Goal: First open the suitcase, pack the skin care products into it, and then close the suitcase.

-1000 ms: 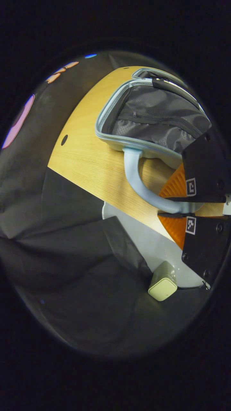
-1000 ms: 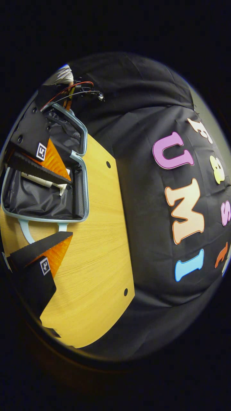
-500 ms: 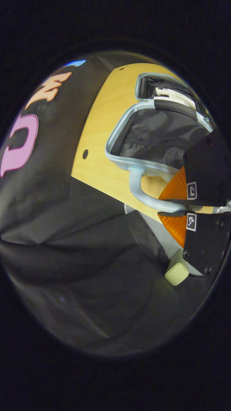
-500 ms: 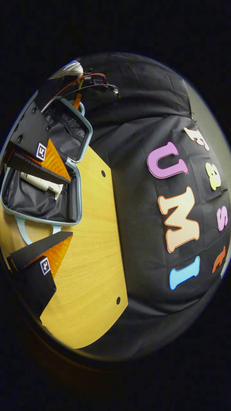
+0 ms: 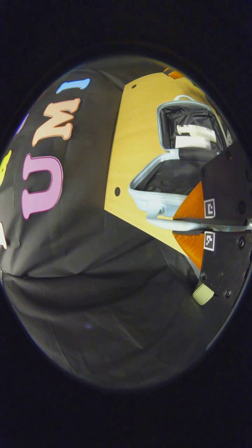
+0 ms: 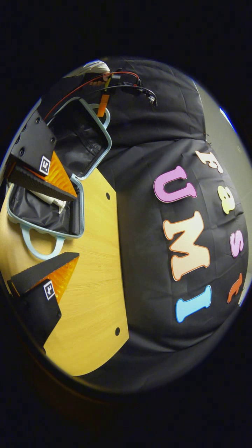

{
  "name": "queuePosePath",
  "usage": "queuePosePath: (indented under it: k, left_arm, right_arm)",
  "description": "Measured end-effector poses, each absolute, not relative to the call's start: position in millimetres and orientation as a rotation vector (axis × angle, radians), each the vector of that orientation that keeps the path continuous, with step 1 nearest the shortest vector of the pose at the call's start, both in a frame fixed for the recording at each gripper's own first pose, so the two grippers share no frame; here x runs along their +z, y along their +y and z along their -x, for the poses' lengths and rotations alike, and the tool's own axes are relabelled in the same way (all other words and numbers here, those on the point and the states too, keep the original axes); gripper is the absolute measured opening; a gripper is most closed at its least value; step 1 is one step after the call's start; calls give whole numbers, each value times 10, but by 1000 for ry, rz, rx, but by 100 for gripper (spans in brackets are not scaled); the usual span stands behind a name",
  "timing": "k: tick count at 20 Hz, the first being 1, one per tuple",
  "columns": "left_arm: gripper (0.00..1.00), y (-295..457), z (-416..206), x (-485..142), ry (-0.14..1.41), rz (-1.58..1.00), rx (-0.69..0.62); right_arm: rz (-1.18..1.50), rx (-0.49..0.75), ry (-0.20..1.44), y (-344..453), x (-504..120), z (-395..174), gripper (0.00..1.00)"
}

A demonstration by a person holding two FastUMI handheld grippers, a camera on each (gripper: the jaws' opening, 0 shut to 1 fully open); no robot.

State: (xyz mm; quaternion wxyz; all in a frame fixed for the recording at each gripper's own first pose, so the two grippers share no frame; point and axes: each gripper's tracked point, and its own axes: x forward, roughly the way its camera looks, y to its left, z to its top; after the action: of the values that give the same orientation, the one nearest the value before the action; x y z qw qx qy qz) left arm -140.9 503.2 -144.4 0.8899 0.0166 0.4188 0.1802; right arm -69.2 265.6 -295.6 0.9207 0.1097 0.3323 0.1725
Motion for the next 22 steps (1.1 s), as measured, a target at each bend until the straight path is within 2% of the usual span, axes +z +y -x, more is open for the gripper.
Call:
queuePosePath:
  k: [3,10,15,22]
  left_arm:
    - [0,4711,1342,-1236,833,-17,332]
    - [0,3586,957,-954,751,-112,109]
    - [0,2740,787,-994,738,-47,-51]
    - [0,1598,758,-1395,766,144,-257]
  right_arm:
    - [-238,350,676,2483,-2906,672,93]
    - [-234,342,644,2128,-2800,660,93]
    - [-248,300,639,1786,-2765,731,93]
    - [-239,220,638,1199,-2737,843,93]
